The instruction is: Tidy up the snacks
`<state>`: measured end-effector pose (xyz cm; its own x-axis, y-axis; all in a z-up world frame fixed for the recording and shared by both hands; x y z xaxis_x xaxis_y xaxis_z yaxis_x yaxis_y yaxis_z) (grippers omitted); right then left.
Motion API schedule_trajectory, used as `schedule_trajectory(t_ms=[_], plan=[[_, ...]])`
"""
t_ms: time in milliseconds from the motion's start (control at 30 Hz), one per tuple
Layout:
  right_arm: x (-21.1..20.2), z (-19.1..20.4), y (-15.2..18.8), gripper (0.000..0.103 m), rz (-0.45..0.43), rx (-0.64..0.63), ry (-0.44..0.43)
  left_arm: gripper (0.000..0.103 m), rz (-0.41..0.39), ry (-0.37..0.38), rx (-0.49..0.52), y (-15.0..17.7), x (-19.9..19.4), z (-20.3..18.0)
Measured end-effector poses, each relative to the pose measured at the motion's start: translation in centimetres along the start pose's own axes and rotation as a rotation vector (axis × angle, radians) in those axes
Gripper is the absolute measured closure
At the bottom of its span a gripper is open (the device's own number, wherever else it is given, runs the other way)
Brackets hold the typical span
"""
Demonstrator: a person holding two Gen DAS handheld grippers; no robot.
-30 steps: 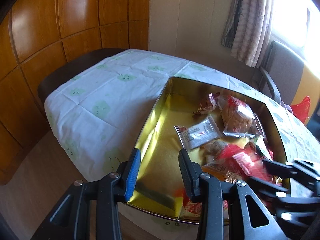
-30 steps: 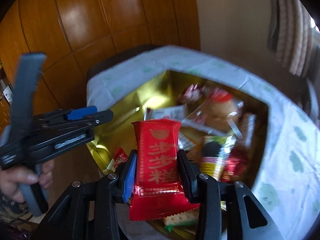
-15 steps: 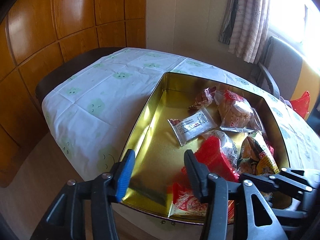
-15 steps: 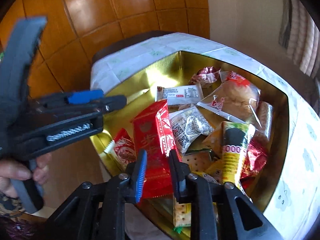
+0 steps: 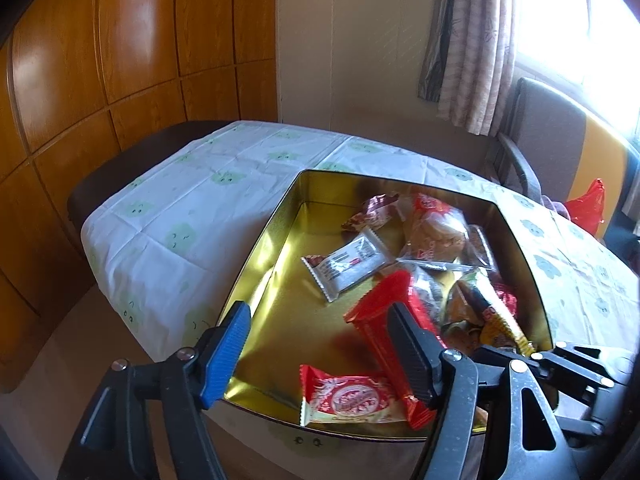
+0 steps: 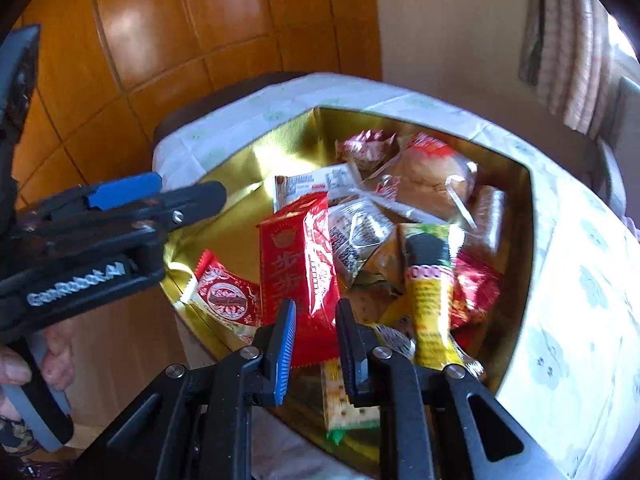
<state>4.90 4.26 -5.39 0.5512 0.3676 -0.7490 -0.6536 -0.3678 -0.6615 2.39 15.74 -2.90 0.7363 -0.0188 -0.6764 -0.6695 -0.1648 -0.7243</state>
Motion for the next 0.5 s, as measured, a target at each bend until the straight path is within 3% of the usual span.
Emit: schedule_trajectory(t_ms=[167,367,500], plan=[[-2.9,-0.4,0.8,0.078,-0.083,0.049,0.072,0.019,-0.025,0.0,0.014,0.4,-1.0,-1.3],[-6.0,-2.0,2.4,0.07,-0.153,0.15,0.228,0.004,-0.05,0.005,0.043,1.5,-2.2,-3.3],[-7.0,-3.1,3.4,0.068,-0.164,0.195,0.313,0.0,-0.042,0.024,0.077,2.4,-2.4,-4.7]])
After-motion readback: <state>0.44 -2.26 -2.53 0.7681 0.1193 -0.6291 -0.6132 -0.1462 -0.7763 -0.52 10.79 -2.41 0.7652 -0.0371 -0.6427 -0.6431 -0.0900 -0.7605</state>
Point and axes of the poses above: each gripper's, at about its wrist camera, not at the fingertips, and x roughly the way its jaws point, z to its left, y to its underside, the point moved 1 cm from there along x, roughly the way its jaws point, and after that the axes turned 9 degrees about y, right-handed, at the moved point
